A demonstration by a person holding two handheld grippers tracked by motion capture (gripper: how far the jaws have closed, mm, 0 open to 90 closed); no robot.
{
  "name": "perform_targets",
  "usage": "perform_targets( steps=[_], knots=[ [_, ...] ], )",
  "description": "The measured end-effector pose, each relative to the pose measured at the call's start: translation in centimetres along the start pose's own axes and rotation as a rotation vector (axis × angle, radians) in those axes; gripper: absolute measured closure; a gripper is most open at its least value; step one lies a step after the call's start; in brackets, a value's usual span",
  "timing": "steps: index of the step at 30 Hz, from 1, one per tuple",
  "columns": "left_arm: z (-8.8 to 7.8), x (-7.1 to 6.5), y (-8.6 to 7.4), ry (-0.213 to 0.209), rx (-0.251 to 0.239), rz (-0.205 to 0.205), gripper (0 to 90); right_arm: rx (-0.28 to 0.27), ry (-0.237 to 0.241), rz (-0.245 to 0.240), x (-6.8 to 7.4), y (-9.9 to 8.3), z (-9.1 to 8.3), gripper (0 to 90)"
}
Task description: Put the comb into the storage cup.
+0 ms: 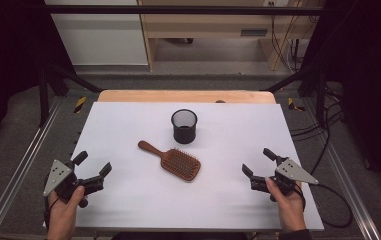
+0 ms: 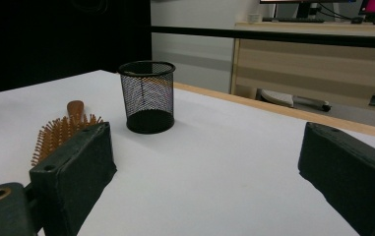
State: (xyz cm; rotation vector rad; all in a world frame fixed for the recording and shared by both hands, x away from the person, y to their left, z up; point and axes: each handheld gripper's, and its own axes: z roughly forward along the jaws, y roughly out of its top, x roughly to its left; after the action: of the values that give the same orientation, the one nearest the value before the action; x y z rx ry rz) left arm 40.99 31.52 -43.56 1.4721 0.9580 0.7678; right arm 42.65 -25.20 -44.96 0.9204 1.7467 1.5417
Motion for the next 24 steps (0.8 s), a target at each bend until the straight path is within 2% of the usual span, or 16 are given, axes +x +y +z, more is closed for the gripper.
perform_targets(
  steps=[2,5,11,12,14,15,19,24],
  knots=[
    [0.2,-0.2,0.0,0.02,0.016,0.006,2.6,0.002,-0.004,0.002,-0.1,0.0,0.0,6.9],
    [0.5,-0.5,0.0,0.029,0.037,0.003,2.5,0.01,-0.002,-0.001,0.0,0.0,0.0,6.9],
    [0.8,-1.2,0.1,0.008,0.049,0.017,3.4,0.022,0.008,-0.014,0.3,0.0,0.3,6.8],
    [1.0,-1.4,0.2,-0.011,0.052,0.006,3.4,0.028,0.006,-0.018,0.3,-0.1,0.3,6.7],
    [1.3,-1.6,0.4,-0.059,0.043,-0.041,3.6,0.041,0.003,-0.02,0.2,-0.2,0.5,6.2],
    [1.5,-1.7,0.5,-0.07,0.046,-0.041,3.8,0.044,0.0,-0.02,0.2,-0.3,0.6,6.1],
    [3.1,-2.5,1.0,-0.069,0.103,0.023,4.6,0.042,-0.004,-0.014,0.1,-0.2,0.6,6.0],
    [5.8,-3.3,1.0,-0.108,0.181,0.044,5.7,0.05,-0.011,-0.014,0.2,-0.2,0.5,5.2]
  ],
)
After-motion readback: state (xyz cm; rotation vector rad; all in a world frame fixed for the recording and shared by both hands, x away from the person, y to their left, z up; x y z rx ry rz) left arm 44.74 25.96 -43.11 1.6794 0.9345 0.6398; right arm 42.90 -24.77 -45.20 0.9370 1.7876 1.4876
